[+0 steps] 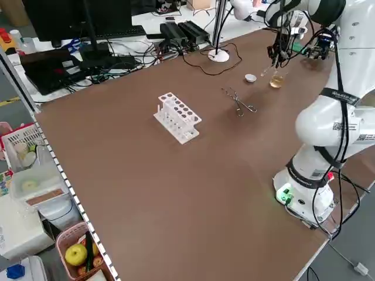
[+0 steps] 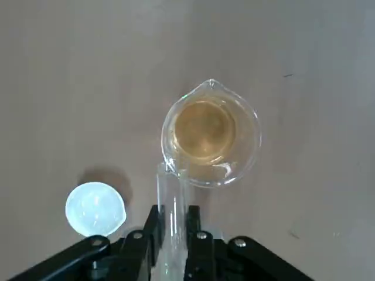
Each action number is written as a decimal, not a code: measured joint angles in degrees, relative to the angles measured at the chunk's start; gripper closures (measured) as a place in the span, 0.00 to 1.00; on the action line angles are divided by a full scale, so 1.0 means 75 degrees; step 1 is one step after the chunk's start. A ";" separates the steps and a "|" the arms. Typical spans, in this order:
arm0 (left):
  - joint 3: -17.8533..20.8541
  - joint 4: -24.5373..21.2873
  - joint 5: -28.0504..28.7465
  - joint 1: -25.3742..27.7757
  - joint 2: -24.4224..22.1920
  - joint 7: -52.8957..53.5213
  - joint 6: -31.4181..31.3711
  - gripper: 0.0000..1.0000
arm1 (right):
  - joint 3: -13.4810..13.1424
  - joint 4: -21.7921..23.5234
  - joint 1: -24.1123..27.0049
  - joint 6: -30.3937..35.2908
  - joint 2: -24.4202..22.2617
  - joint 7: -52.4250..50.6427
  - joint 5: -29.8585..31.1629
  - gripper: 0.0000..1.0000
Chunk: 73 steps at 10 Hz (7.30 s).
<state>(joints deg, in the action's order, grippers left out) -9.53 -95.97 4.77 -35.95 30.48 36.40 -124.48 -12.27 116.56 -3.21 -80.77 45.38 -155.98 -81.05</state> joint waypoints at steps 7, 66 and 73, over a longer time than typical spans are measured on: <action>-0.0006 0.0000 0.0556 -0.0257 0.0027 -0.0834 0.0127 0.79 | -0.0017 0.0031 -0.0499 -0.0006 0.0001 0.0088 -0.0723 0.57; 0.0154 0.1914 0.4656 -0.2154 0.1340 -0.2129 0.3365 0.79 | -0.0044 0.0317 -0.1814 -0.0096 -0.0130 0.1047 -0.2391 0.57; 0.0164 0.2167 0.4737 -0.2217 0.1714 -0.2309 0.3518 0.79 | -0.0047 0.0417 -0.1928 -0.0240 -0.0225 0.1096 -0.2527 0.57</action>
<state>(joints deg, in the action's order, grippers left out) -8.30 -79.71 40.30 -52.58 43.34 19.08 -98.10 -12.63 119.69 -17.67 -82.57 43.70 -147.77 -100.00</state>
